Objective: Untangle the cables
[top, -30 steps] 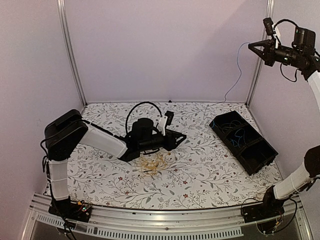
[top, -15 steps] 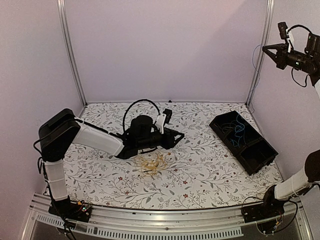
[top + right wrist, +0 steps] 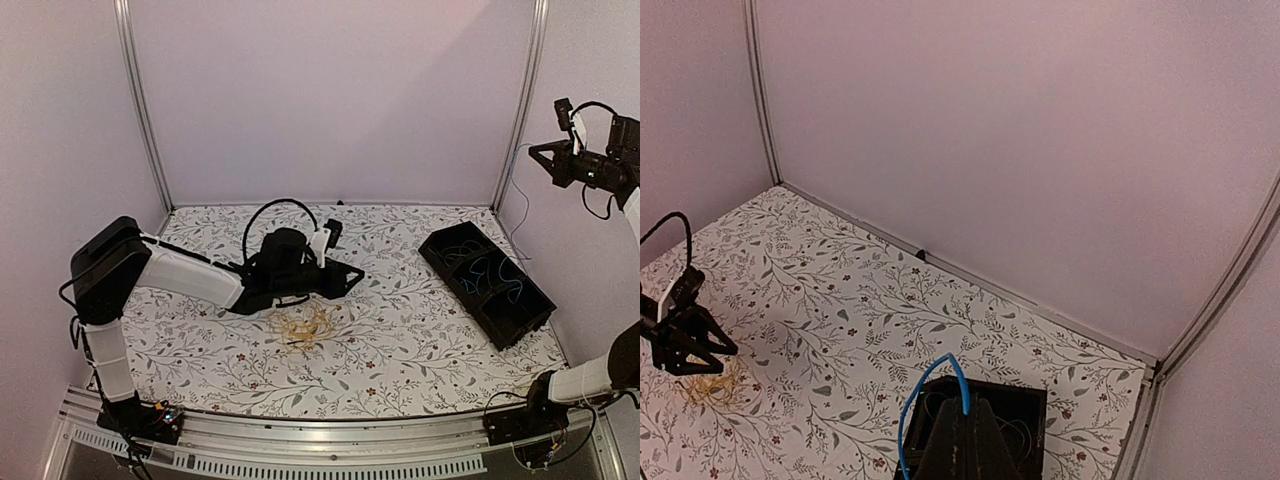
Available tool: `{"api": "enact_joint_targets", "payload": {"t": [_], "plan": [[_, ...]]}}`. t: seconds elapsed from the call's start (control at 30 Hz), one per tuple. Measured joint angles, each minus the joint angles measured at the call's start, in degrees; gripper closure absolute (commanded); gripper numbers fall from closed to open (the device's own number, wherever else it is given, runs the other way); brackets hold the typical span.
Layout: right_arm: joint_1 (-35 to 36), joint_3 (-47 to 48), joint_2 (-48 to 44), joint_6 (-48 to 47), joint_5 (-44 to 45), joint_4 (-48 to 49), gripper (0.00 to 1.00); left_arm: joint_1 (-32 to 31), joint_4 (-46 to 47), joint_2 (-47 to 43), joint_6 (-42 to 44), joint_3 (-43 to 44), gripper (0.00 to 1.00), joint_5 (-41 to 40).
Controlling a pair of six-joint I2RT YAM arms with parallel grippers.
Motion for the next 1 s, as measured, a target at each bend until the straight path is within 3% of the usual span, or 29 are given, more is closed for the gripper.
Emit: {"api": "enact_joint_targets", "payload": {"t": [0.1, 0.13, 0.17, 0.57, 1.0], "plan": [[0.0, -3.3, 0.0, -0.8, 0.3, -0.5, 1.0, 0.1, -0.6, -1.3, 0.2, 0.0, 0.39, 0.9], [0.0, -3.8, 0.0, -1.0, 0.3, -0.8, 1.0, 0.1, -1.0, -1.8, 0.2, 0.0, 0.08, 1.4], [0.0, -3.9, 0.0, -1.2, 0.3, -1.1, 1.0, 0.1, -1.5, -2.5, 0.5, 0.0, 0.01, 1.7], [-0.1, 7.7, -0.5, -1.2, -1.5, -2.2, 1.0, 0.4, -17.2, -6.5, 5.4, 8.1, 0.0, 7.7], [-0.1, 9.9, 0.1, -0.1, -1.6, -3.0, 1.0, 0.7, -29.8, -14.8, 18.9, 22.1, 0.0, 10.6]]}}
